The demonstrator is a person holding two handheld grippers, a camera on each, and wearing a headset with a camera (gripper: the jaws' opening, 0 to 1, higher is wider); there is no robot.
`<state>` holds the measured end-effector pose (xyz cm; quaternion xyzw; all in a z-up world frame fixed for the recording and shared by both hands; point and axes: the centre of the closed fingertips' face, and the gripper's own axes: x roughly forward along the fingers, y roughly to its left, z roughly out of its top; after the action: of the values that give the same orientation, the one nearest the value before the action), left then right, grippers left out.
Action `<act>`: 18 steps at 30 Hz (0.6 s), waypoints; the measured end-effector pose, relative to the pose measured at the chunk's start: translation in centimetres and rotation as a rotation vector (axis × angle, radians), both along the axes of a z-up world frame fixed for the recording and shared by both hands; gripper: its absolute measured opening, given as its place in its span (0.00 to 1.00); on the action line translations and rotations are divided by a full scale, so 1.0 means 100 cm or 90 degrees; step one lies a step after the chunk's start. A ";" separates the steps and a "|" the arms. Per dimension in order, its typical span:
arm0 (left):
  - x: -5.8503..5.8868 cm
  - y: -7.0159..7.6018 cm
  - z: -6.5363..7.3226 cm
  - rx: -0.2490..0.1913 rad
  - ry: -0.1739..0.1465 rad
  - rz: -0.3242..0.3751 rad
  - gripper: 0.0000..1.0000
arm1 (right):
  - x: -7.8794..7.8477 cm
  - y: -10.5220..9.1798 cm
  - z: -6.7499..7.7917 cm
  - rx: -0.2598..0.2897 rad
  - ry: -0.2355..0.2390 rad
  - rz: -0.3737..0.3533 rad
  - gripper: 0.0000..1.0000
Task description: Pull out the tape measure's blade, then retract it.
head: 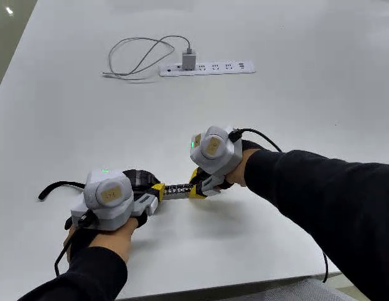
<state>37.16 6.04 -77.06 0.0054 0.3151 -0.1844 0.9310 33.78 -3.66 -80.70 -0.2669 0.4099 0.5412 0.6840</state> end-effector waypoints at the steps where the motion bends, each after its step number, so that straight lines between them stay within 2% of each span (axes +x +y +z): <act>1: 0.000 0.000 0.000 0.000 0.000 0.000 0.58 | 0.000 0.000 0.000 0.001 -0.001 0.001 0.10; 18: 0.000 0.001 0.000 -0.001 0.000 0.001 0.58 | 0.001 0.006 0.001 0.021 0.007 -0.012 0.10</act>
<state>37.16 6.10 -77.06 0.0041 0.3152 -0.1843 0.9310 33.89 -3.02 -80.59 -0.2485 0.4069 0.5427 0.6915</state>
